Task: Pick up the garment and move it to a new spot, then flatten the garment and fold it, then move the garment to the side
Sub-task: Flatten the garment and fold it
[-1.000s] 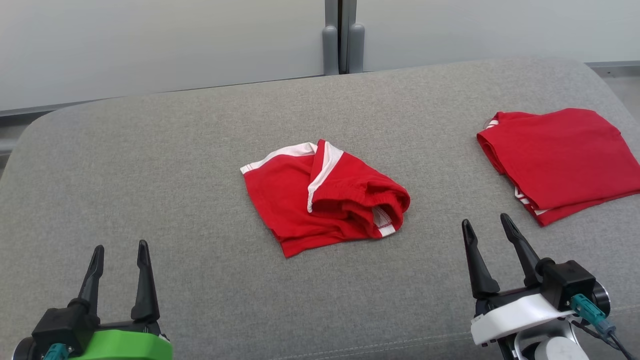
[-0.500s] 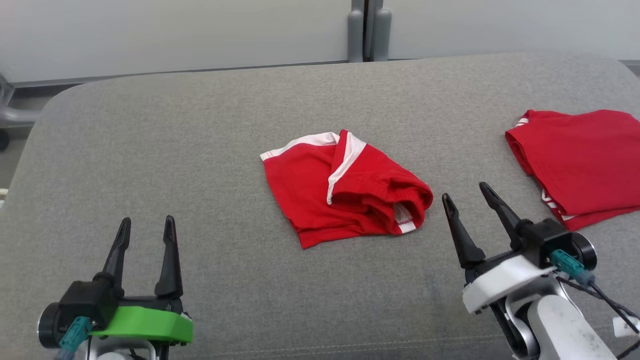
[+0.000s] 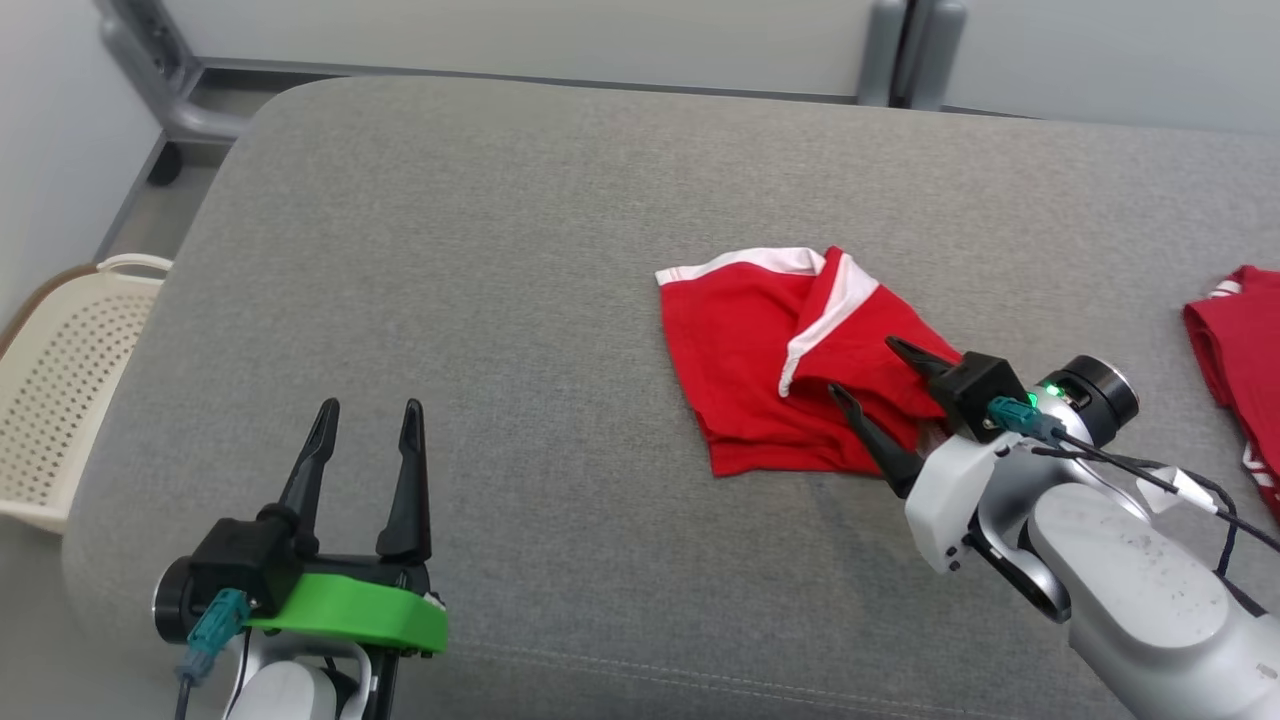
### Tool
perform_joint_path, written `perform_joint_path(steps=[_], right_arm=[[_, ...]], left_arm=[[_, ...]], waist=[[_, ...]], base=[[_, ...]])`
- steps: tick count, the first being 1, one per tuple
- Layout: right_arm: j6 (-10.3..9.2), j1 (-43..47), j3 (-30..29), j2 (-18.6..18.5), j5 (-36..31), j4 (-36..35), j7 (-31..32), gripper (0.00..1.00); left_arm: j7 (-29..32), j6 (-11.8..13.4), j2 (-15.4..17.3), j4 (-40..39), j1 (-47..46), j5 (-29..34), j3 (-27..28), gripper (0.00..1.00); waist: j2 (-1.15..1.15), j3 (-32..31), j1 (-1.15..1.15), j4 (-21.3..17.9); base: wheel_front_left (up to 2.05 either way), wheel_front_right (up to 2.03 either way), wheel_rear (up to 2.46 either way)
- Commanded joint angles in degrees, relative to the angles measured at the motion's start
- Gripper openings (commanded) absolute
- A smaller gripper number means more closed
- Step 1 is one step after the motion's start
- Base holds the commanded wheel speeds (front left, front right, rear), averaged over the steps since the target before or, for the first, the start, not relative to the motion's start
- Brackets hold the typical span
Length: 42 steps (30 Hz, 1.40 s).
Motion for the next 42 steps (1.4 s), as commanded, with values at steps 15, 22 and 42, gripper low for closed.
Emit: perform_joint_path(steps=[15,22,42], right_arm=[[-0.1,-11.0,16.0,-3.9,6.6,18.6,4.0,0.29],[-0.09,-11.4,11.5,-1.7,9.5,22.3,-1.7,0.0],[-0.08,2.4,-18.7,6.1,17.6,16.6,-11.1,0.0]], left_arm=[[0.0,-3.8,-4.4,2.8,-0.3,3.4,2.0,1.0],[0.0,-4.5,-4.8,2.7,-0.3,4.8,3.4,1.0],[0.0,-5.6,-3.7,1.9,-0.3,7.0,6.2,1.0]], waist=[[0.0,0.3,0.0,9.3],[0.0,0.4,0.0,7.8],[0.0,1.0,0.0,-4.8]], base=[[0.0,0.0,0.0],[0.0,0.0,0.0],[0.0,0.0,0.0]])
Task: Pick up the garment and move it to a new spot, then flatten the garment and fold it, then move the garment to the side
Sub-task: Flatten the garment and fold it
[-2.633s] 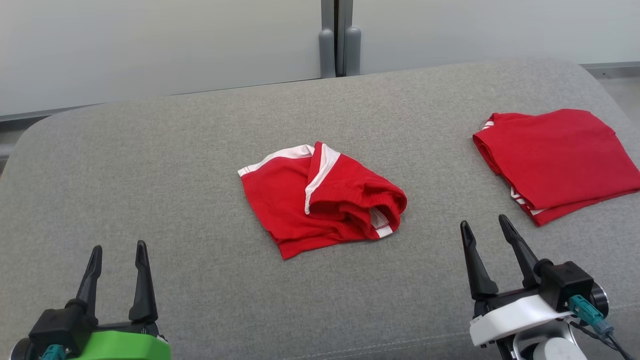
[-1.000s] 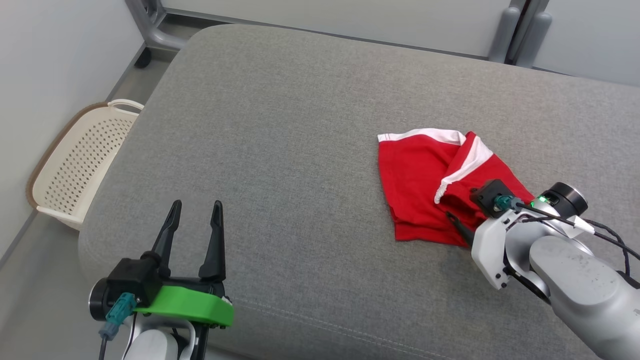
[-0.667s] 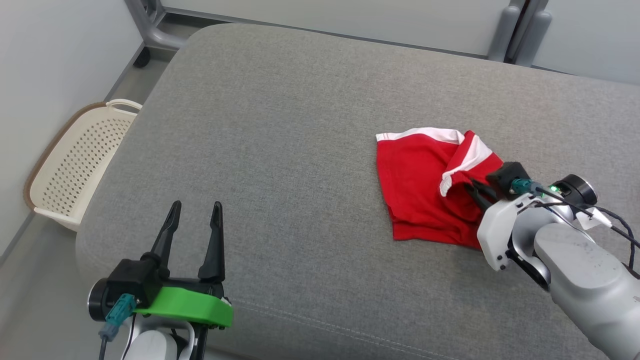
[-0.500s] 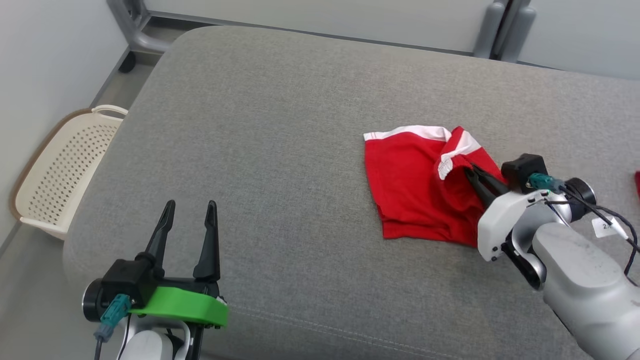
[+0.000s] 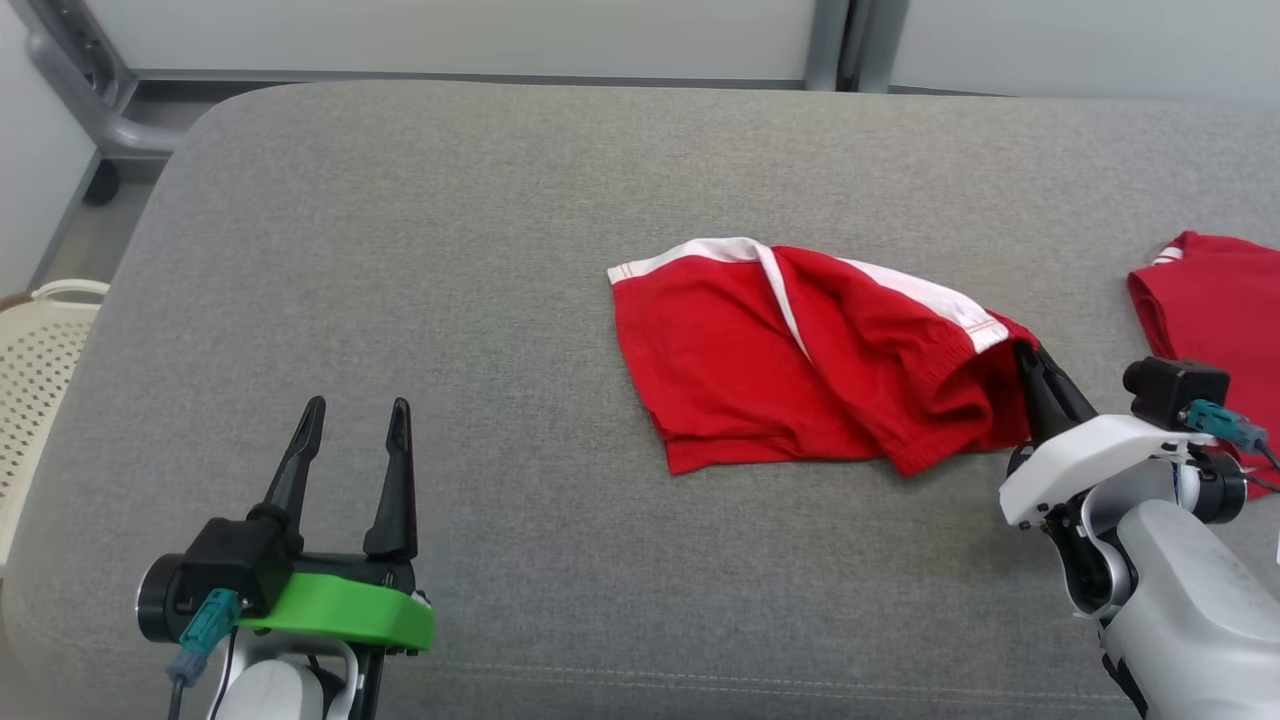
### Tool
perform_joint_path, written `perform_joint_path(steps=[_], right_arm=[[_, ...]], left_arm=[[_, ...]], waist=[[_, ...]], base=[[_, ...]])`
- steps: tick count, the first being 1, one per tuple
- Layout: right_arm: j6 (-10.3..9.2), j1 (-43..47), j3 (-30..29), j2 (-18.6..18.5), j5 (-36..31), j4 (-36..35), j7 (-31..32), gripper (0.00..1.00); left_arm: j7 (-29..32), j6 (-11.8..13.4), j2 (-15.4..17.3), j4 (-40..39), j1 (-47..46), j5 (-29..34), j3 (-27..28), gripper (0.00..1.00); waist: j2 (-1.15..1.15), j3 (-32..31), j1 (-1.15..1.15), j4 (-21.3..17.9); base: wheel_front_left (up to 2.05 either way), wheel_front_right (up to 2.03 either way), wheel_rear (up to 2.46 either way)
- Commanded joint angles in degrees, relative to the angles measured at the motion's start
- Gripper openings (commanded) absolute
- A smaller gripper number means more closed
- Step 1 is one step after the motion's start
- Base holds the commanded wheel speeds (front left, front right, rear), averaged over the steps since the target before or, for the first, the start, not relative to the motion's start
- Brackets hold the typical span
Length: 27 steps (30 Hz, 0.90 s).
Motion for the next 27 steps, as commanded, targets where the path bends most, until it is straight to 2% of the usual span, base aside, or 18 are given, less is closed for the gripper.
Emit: perform_joint_path(steps=[1,2,3,4,13,20,27], right_arm=[[-0.07,1.0,-1.3,0.6,0.3,-0.3,-0.3,0.0],[-0.07,1.0,-2.1,0.6,-0.2,-0.1,-0.3,0.0],[-0.07,1.1,-2.9,1.0,-0.4,0.0,-0.3,0.58],[-0.07,1.0,-3.7,1.6,-0.1,-0.4,-0.3,1.0],[-0.06,1.4,-10.4,3.9,-5.5,-3.1,-0.3,1.0],[-0.07,8.0,-15.7,7.0,-13.3,-15.2,-0.3,1.0],[-0.06,15.2,-15.2,9.8,-18.6,-26.2,-0.3,1.0]], left_arm=[[0.0,-0.2,0.3,0.0,-0.2,0.2,0.2,1.0],[0.0,-0.2,0.4,0.1,-0.3,0.3,0.2,1.0],[0.0,-0.2,0.5,0.0,-0.4,0.3,0.2,1.0],[0.0,-0.3,0.6,0.1,-0.5,0.3,0.2,1.0],[0.0,0.1,1.5,-0.2,-1.1,0.4,0.5,1.0],[0.0,1.0,1.9,-0.7,-0.2,0.3,1.4,1.0],[0.0,1.7,2.5,-1.1,1.4,0.1,2.6,1.0]], waist=[[0.0,0.2,0.0,-2.5],[0.0,0.3,0.0,-2.9],[0.0,0.4,0.0,-3.3],[0.0,0.5,0.0,-3.7],[0.0,1.2,0.0,-5.6],[0.0,-0.1,0.0,-6.7],[0.0,-1.5,0.0,-8.4]], base=[[0.0,0.0,0.0],[0.0,0.0,0.0],[0.0,0.0,0.0],[0.0,0.0,0.0],[0.0,0.0,0.0],[0.0,0.0,0.0],[0.0,0.0,0.0]])
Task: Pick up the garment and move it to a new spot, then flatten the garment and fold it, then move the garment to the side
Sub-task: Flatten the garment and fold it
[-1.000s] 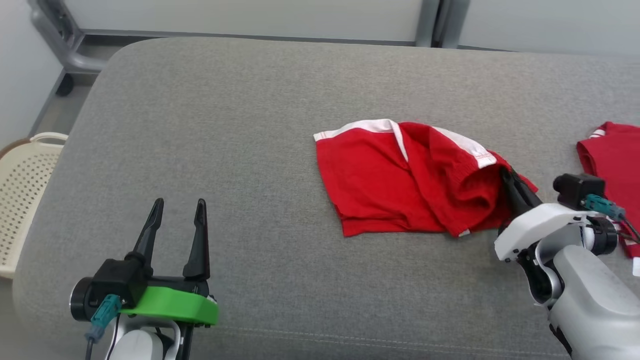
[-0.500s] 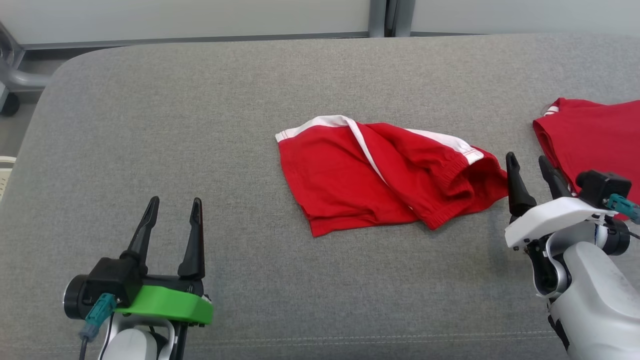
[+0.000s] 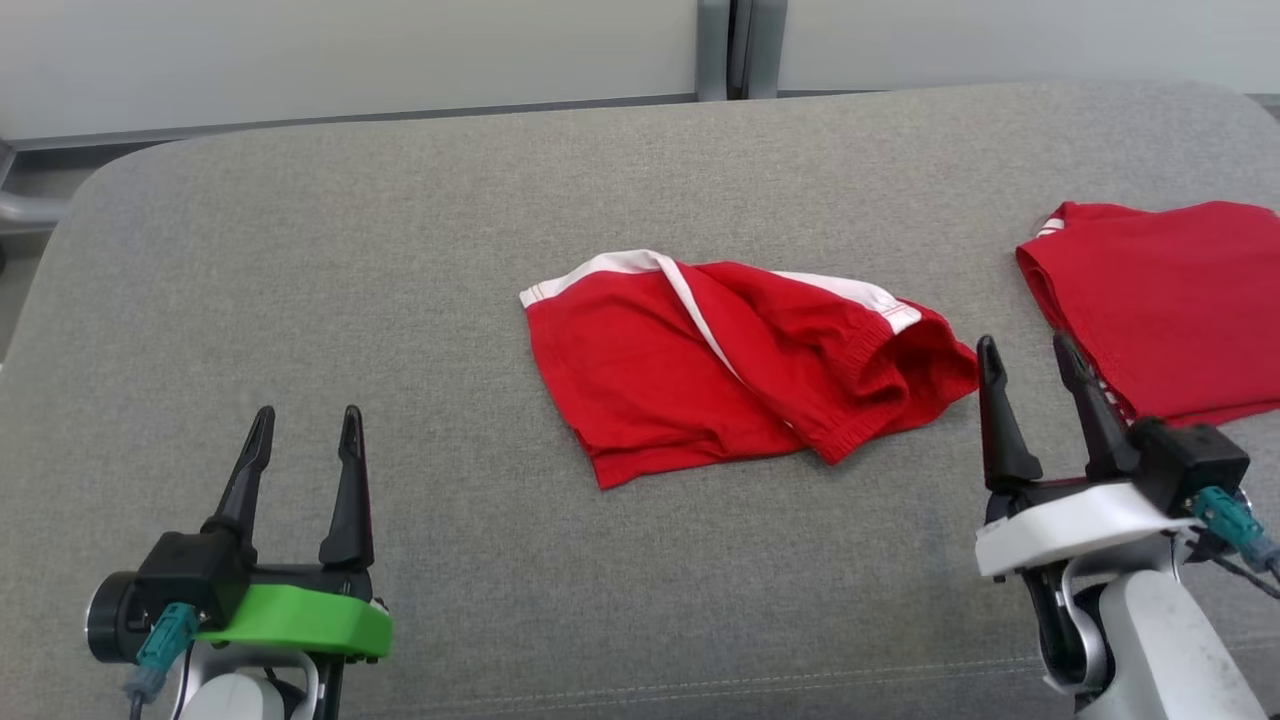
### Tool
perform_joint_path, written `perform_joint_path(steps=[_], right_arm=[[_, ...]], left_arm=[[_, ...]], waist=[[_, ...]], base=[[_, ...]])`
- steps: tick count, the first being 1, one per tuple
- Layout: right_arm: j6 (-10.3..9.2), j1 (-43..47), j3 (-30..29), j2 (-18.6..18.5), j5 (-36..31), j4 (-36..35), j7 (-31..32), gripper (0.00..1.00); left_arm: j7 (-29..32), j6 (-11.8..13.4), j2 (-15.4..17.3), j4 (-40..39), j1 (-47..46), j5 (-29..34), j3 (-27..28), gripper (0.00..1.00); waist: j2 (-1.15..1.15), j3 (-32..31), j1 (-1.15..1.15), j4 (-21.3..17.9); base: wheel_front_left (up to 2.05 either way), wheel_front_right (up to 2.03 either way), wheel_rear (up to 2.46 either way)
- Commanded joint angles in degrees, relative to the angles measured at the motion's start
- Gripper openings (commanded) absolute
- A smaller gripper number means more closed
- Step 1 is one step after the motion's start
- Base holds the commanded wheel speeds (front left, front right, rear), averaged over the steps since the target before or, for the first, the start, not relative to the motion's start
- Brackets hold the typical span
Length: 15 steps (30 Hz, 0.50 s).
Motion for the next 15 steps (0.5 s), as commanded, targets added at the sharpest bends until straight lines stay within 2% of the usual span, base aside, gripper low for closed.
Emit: perform_joint_path(steps=[1,8,15], right_arm=[[-0.05,1.4,0.2,0.1,-0.7,-1.1,-0.2,1.0],[-0.05,8.7,2.1,1.5,-4.6,-9.1,-0.2,1.0],[-0.05,14.0,2.5,2.2,-6.6,-12.4,-0.2,1.0]], left_arm=[[0.0,0.4,0.4,-0.2,0.6,-0.1,0.3,1.0],[0.2,1.2,1.4,-0.6,2.5,-0.2,0.8,1.0],[0.7,1.7,1.7,-0.9,4.9,-0.5,0.8,1.0]], waist=[[0.0,-0.8,0.0,-0.8],[0.0,-2.8,0.0,-2.5],[0.0,-4.4,0.0,-3.5]], base=[[0.0,0.0,0.0],[0.0,0.0,0.0],[0.0,0.0,0.0]])
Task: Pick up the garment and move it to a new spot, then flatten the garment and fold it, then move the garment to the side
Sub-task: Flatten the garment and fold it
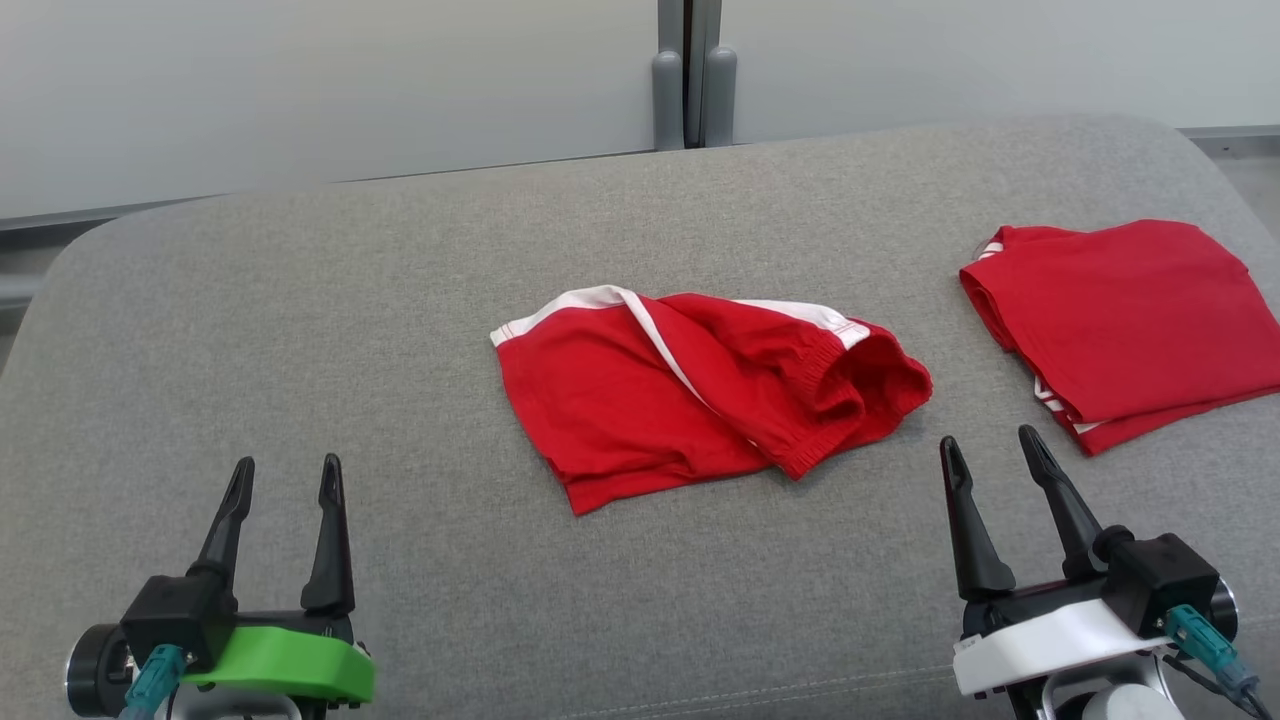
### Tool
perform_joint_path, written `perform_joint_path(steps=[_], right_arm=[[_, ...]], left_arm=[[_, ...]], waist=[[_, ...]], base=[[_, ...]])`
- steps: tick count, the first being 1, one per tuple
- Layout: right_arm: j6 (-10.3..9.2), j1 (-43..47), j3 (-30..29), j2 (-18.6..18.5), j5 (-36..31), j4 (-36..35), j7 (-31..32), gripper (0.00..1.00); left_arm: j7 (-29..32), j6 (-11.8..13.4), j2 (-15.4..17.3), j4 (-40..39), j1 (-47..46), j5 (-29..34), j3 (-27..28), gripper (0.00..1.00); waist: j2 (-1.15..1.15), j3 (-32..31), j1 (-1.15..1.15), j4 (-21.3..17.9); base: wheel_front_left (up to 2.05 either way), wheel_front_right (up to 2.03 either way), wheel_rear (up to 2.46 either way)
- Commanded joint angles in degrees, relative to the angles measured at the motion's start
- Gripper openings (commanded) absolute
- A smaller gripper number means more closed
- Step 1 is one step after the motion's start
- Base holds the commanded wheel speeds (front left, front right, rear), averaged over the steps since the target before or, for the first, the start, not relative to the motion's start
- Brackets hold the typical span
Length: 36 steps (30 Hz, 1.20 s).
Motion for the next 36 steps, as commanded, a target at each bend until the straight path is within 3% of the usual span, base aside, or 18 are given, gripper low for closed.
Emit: perform_joint_path(steps=[1,22,27,36], right_arm=[[-0.05,0.8,0.0,0.0,-0.3,-0.5,-0.2,1.0],[-0.05,2.0,-1.3,1.0,-0.8,-1.3,-0.2,1.0],[-0.05,0.1,0.7,-1.5,-1.0,1.5,-0.2,1.0],[-0.06,-6.8,9.5,-9.8,0.4,15.4,0.6,1.0]], left_arm=[[0.1,0.3,0.2,-0.2,0.9,-0.3,0.1,1.0],[0.5,1.3,0.6,-1.4,1.4,-0.7,-1.1,1.0],[0.3,1.3,0.2,-1.5,0.7,-0.8,-1.8,1.0],[-0.1,0.5,-0.9,-0.4,-1.5,-1.0,-3.4,1.0]], waist=[[0.0,-0.5,0.0,-0.3],[0.0,-0.1,0.0,1.6],[0.0,0.7,0.0,3.5],[0.0,2.9,0.0,9.2]], base=[[0.0,0.0,0.0],[0.0,0.0,0.0],[0.0,0.0,0.0],[0.0,0.0,0.0]])
